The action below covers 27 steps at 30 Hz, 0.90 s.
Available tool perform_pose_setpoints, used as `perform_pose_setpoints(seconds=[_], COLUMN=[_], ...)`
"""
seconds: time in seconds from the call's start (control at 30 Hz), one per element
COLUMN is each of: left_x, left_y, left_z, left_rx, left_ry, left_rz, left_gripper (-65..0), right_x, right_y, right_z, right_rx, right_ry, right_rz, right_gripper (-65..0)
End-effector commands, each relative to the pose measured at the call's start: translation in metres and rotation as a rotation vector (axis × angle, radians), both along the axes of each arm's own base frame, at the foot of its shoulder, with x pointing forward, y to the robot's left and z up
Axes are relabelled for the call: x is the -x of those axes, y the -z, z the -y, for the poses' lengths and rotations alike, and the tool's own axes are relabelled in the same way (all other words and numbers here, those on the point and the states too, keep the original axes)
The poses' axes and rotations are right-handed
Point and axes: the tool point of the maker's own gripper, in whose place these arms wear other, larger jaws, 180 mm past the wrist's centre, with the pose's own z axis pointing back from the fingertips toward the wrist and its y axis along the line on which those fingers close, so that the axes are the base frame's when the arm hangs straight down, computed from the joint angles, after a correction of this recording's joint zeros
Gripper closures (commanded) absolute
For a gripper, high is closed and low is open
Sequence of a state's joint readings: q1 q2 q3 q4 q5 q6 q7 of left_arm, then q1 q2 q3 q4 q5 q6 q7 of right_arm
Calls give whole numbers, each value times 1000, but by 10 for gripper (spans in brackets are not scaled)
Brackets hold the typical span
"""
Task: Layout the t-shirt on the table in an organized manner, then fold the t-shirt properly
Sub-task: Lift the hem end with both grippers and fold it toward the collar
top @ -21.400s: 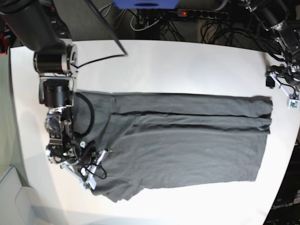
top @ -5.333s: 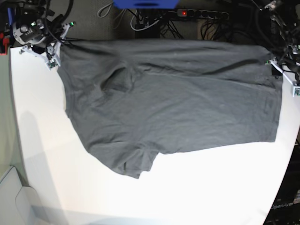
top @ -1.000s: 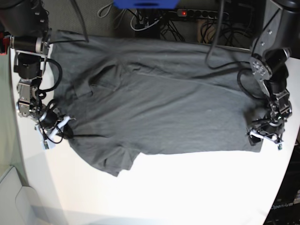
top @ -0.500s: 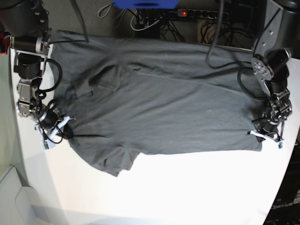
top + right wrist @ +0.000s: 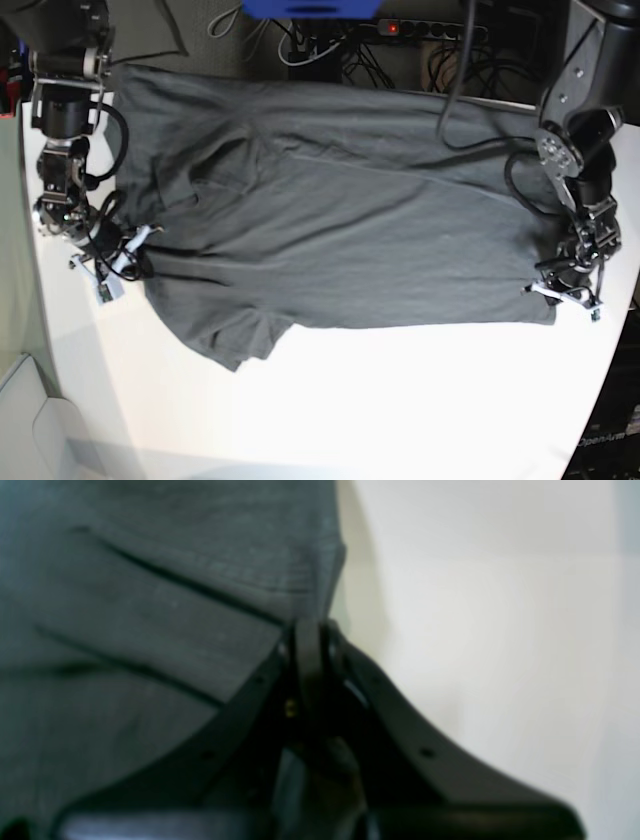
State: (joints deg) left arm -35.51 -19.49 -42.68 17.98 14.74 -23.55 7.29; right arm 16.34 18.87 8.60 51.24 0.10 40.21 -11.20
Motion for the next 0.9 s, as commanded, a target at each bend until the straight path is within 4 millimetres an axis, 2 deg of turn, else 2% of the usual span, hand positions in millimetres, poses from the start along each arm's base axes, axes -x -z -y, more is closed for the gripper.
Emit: perform_pose_setpoints(seconds=[0.0, 0.07, 0.2, 0.27, 0.37, 0.47, 0.53, 0.6, 0.7, 0.87], left_x=[-8, -8, -5, -8, 0, -1, 6, 12, 20, 36], left_y=[-14, -14, -13, -25, -37, -49, -51, -56, -60, -66], left_z=[-9, -9, -11, -18, -30, -20, -17, -13, -13, -14], left_rx=[-15, -14, -7, 8, 8, -13, -33, -41, -29, -31], left_ry=[-10, -9, -9, -37, -67, -34, -15, -4, -5, -1], left_rz=[28, 28, 1, 21, 33, 39, 30, 38, 42, 26], left_gripper=[-5, -5, -5, -5, -5, -5, -5, -5, -5, -5], right_x=[-7, -3, 2, 0, -2, -4, -5, 2, 5, 25], right_y=[-15, -22, -37, -47, -61, -75, -80, -84, -94, -92], right_z=[3, -5, 3, 8, 10, 8, 2, 9, 1, -3], right_rx=[25, 35, 52, 61, 89, 120, 133, 151, 155, 187], right_ry=[-6, -26, 7, 29, 28, 19, 16, 42, 46, 31], right_rz=[40, 71, 106, 123, 148, 164, 161, 152, 176, 167], right_gripper=[0, 0, 0, 0, 0, 0, 0, 0, 0, 0])
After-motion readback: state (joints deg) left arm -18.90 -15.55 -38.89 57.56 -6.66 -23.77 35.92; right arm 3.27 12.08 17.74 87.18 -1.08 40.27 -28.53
